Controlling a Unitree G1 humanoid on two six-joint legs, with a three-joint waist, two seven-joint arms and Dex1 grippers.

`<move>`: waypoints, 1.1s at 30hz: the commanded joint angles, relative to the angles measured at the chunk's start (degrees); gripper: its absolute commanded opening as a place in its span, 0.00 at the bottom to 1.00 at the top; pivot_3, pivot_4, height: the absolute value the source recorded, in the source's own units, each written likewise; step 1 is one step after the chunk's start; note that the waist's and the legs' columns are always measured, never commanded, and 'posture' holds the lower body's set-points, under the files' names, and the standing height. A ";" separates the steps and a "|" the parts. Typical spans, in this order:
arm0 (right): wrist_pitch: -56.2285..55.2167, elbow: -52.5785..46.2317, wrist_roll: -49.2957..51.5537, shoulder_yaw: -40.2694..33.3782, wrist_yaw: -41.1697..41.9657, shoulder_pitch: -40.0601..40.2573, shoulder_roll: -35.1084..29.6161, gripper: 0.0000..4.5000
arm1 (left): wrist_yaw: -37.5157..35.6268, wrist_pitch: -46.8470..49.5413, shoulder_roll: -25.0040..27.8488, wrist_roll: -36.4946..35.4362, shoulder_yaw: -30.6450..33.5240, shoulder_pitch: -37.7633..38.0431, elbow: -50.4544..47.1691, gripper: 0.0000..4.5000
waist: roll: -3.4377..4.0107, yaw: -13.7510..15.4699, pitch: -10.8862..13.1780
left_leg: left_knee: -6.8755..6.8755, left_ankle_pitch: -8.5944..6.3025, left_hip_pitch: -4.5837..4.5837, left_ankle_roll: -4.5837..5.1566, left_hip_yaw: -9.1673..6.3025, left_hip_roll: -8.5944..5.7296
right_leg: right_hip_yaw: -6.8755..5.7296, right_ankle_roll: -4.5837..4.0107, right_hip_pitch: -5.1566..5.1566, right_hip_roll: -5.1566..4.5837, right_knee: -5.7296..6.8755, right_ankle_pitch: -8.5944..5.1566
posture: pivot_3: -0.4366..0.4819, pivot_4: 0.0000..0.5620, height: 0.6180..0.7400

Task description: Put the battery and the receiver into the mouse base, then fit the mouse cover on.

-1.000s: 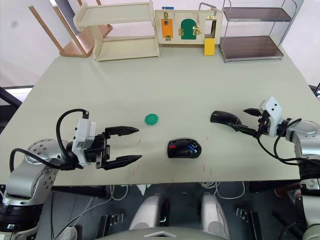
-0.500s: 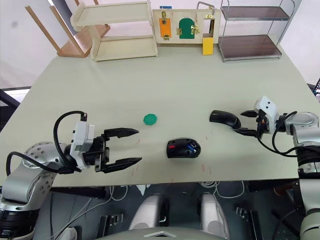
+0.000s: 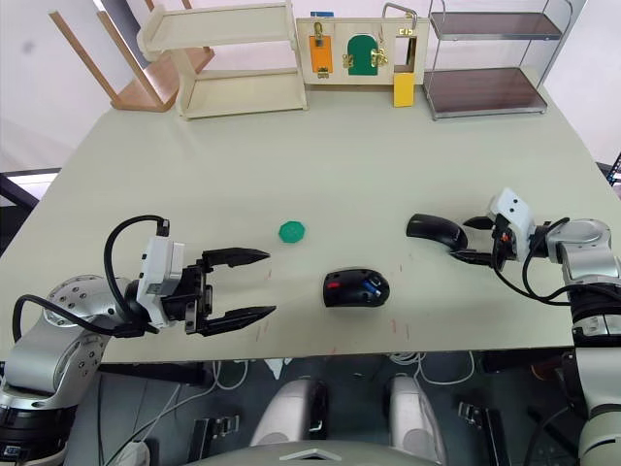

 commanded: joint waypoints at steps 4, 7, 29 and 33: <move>-0.10 -1.29 0.24 -0.66 0.53 -2.12 -0.26 0.80 | -0.43 -1.79 0.47 0.13 -0.21 0.41 -0.13 1.00 | 0.00 -0.01 0.00 | 0.00 0.00 0.00 0.00 0.03 0.00 | 0.03 0.00 -0.01 0.00 0.01 0.00 | 0.48 0.27 1.00; -0.04 -1.41 0.39 -0.59 1.18 -2.19 -0.29 0.80 | -0.52 -2.26 0.50 0.54 -0.40 0.72 0.00 1.00 | 0.00 0.00 0.00 | 0.00 0.00 0.00 0.00 0.03 0.00 | 0.03 0.00 -0.01 0.00 0.01 0.00 | 0.48 0.27 1.00; 6.19 -13.78 3.06 -1.81 2.63 2.13 -2.21 0.61 | -1.78 -4.26 0.71 1.12 -1.29 -0.32 2.52 1.00 | 0.01 0.13 0.01 | -0.01 0.00 0.00 0.00 0.07 0.02 | 0.06 0.00 -0.04 0.00 0.02 0.00 | 0.48 0.27 1.00; 13.62 -29.25 7.30 -2.31 3.96 7.64 -4.34 0.61 | -2.80 -5.10 0.88 1.46 -1.88 -1.72 4.51 1.00 | 0.01 0.25 0.01 | -0.04 0.00 -0.01 0.00 0.06 0.02 | 0.04 0.01 -0.05 0.00 0.00 0.00 | 0.48 0.27 1.00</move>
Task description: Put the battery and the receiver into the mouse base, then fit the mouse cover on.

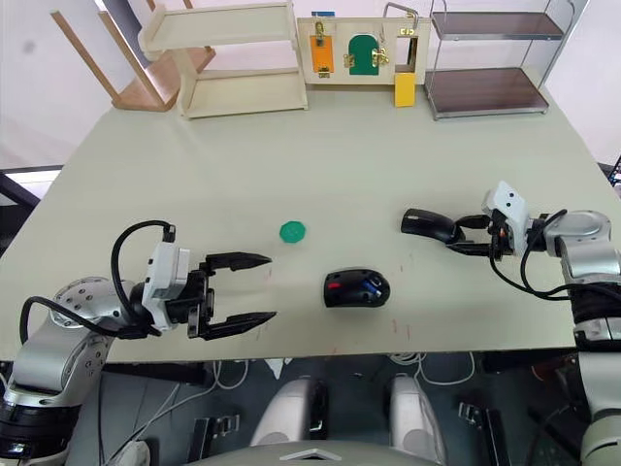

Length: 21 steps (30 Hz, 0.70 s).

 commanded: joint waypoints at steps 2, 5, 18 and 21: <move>8.37 -18.20 6.04 -1.93 1.30 4.28 -2.99 0.61 | -1.90 -1.99 0.84 0.10 -0.18 -1.87 1.61 1.00 | 0.01 -0.01 0.02 | 0.00 0.00 0.01 0.00 0.03 0.00 | 0.01 0.00 0.00 0.00 0.00 0.00 | 0.48 0.27 1.00; 13.82 -28.07 7.67 -0.81 -0.02 6.06 -3.94 0.61 | -3.05 -1.94 0.84 -0.55 -0.23 -3.06 3.00 1.00 | -0.01 -0.24 0.03 | 0.01 0.00 0.04 0.00 0.06 0.03 | 0.02 0.02 -0.01 0.00 0.02 0.00 | 0.48 0.27 1.00; 31.30 -47.07 7.99 11.11 -7.60 -1.56 -2.75 0.61 | -13.82 -2.79 4.37 -3.46 2.44 -7.53 12.72 1.00 | -0.20 0.00 0.17 | 0.00 -0.01 -0.10 -0.02 0.04 0.07 | -0.05 0.00 -0.15 -0.08 -0.04 0.00 | 0.48 0.27 1.00; 32.36 -48.00 7.44 14.04 -7.91 -2.96 -2.63 0.61 | -17.34 -4.74 5.62 -2.98 2.47 -9.05 15.65 1.00 | -0.21 0.02 0.16 | 0.14 0.00 -0.71 -0.02 -0.12 0.05 | -0.22 -0.01 -0.68 -0.10 0.02 0.01 | 0.48 0.27 1.00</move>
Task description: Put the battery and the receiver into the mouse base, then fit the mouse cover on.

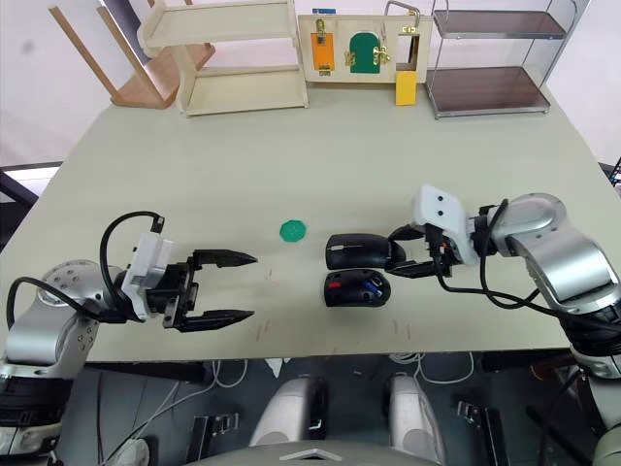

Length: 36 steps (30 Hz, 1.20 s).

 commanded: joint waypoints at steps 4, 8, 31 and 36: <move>3.77 -3.31 -1.99 5.64 -1.31 -3.44 -0.36 0.61 | -4.92 -2.11 1.74 -1.84 1.97 -2.80 3.69 1.00 | -0.01 -0.06 0.00 | -0.02 0.00 -0.27 0.00 0.05 -0.04 | 0.00 0.07 -0.28 0.00 0.03 0.04 | 0.48 0.27 1.00; 5.28 -4.09 -3.49 8.83 -1.97 -4.73 -0.48 0.61 | -5.58 -2.84 1.79 -1.07 1.24 -3.30 4.05 1.00 | -0.01 -0.09 0.00 | -0.03 0.00 -0.31 0.00 -0.01 -0.03 | -0.05 0.16 -0.32 0.03 0.04 0.08 | 0.48 0.27 1.00; 9.86 -5.20 -7.74 15.01 -4.45 -6.01 -1.07 0.61 | -5.74 -2.90 1.90 -0.59 -0.58 -3.14 2.75 1.00 | -0.01 -0.10 0.00 | 0.02 0.01 -0.31 0.00 -0.03 -0.03 | -0.07 0.20 -0.32 0.04 0.11 0.11 | 0.48 0.27 1.00; 10.22 -5.77 -7.46 14.92 -4.03 -5.94 -1.35 0.61 | -5.80 -3.01 1.86 -0.60 -0.54 -2.86 2.73 1.00 | -0.01 -0.11 0.00 | 0.02 0.01 -0.31 0.00 -0.04 -0.03 | -0.07 0.23 -0.32 0.04 0.12 0.12 | 0.48 0.27 1.00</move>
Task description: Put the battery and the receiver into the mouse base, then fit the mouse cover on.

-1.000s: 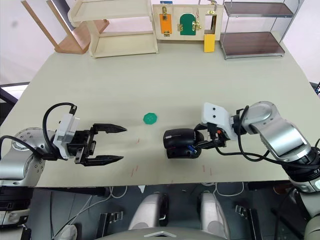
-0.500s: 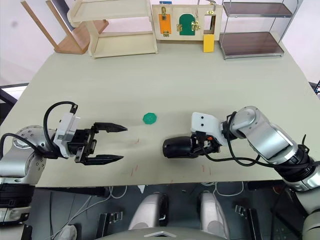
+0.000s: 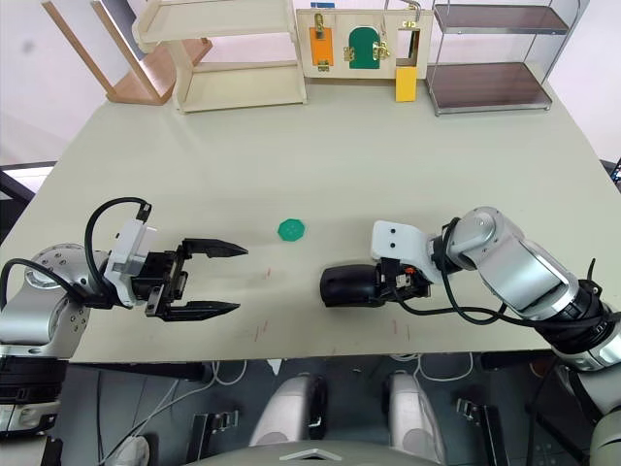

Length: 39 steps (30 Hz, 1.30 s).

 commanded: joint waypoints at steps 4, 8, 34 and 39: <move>0.85 -2.42 0.14 -0.35 0.56 -1.08 -0.98 0.61 | -1.72 -0.69 0.63 -0.48 0.20 0.42 -1.80 1.00 | 0.00 0.00 0.00 | 0.00 0.00 0.00 0.00 0.00 0.00 | 0.00 0.01 0.00 0.00 0.00 0.00 | 0.48 0.27 1.00; 1.24 -2.88 0.03 -0.26 0.60 -1.19 -1.01 0.61 | -1.77 -0.76 0.65 -0.53 0.30 0.61 -1.83 1.00 | 0.00 -0.01 0.00 | 0.01 0.00 0.00 0.00 0.00 0.00 | 0.00 0.01 0.00 0.00 0.02 0.01 | 0.48 0.27 1.00; 3.76 -3.57 -1.53 1.80 -2.13 -1.33 -1.31 0.61 | -2.46 -1.98 0.37 0.02 -0.37 0.21 -0.56 1.00 | 0.00 0.01 0.00 | 0.05 0.00 0.02 0.00 -0.01 0.00 | 0.00 0.01 0.00 0.00 0.10 0.01 | 0.48 0.27 1.00; 3.33 -3.54 -1.50 1.78 -2.12 -1.31 -1.32 0.61 | -2.50 -2.42 0.38 0.01 -0.59 0.21 -0.36 1.00 | 0.00 0.01 0.00 | 0.05 0.00 0.02 0.00 0.00 0.00 | 0.00 0.01 0.00 0.00 0.10 0.01 | 0.48 0.27 1.00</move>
